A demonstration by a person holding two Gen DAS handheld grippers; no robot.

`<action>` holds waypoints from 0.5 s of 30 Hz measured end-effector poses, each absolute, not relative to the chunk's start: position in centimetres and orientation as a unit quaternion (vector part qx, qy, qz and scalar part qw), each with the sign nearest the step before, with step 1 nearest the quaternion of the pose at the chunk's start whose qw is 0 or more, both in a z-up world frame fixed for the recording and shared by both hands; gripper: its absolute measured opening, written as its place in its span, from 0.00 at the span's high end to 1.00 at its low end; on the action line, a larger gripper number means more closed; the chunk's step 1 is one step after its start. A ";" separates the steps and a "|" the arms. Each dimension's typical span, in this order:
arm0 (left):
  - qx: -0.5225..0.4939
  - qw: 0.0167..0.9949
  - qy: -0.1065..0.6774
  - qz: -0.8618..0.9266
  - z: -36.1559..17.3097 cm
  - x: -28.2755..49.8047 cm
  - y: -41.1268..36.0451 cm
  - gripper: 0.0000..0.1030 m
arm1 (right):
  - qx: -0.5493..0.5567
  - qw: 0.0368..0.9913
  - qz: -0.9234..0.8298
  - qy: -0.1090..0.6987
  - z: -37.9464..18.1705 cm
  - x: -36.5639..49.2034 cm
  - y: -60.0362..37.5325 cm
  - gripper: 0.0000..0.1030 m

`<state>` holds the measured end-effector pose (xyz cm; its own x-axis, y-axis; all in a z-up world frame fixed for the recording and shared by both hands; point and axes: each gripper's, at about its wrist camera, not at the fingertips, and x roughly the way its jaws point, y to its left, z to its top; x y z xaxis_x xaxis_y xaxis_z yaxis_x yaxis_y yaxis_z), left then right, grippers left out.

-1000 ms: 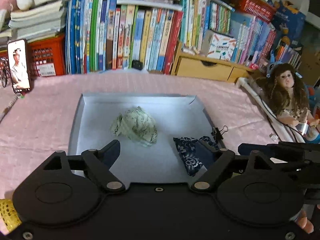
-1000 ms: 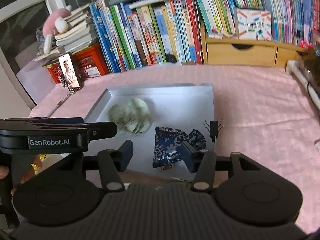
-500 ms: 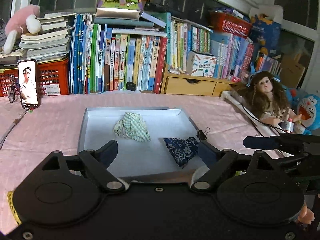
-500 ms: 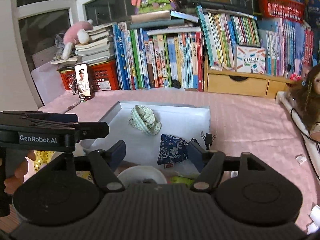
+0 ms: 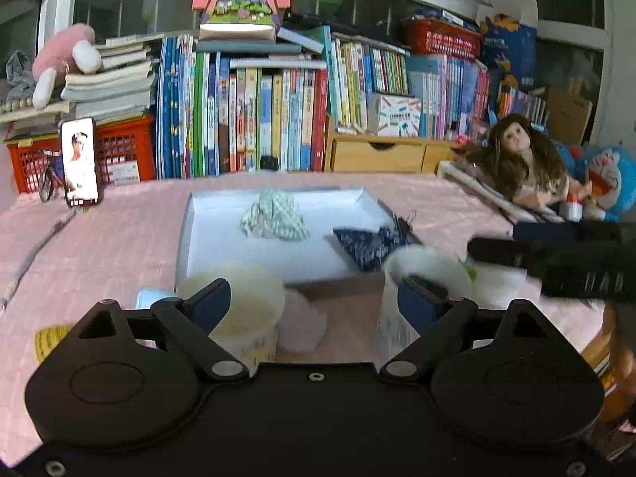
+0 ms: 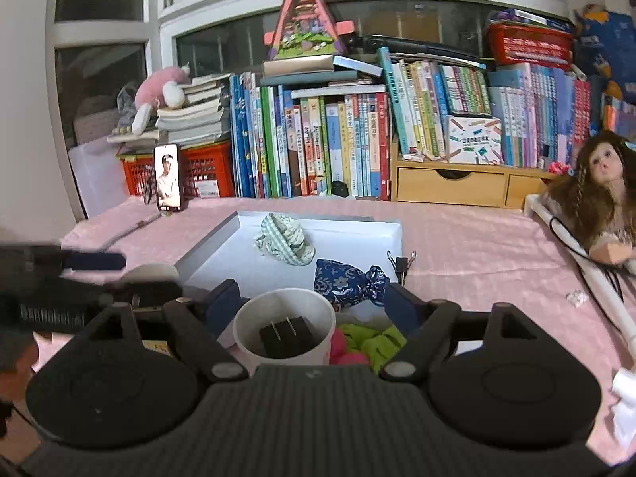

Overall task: Organize soft objects
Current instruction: 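Withdraw both open tools from the tray toward the remaining toys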

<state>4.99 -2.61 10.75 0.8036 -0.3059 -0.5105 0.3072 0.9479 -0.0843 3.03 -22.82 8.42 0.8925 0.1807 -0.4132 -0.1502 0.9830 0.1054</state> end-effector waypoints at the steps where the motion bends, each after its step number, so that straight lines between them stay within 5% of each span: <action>1: 0.001 0.948 0.273 -0.162 10.3 4.7 -2.5 0.12 | 0.038 0.973 0.083 0.213 8.4 2.8 -22.9 0.15; 15: 0.034 0.959 0.238 -0.152 9.4 1.4 -2.2 0.11 | 0.051 0.979 0.064 0.187 7.6 1.3 -23.3 0.14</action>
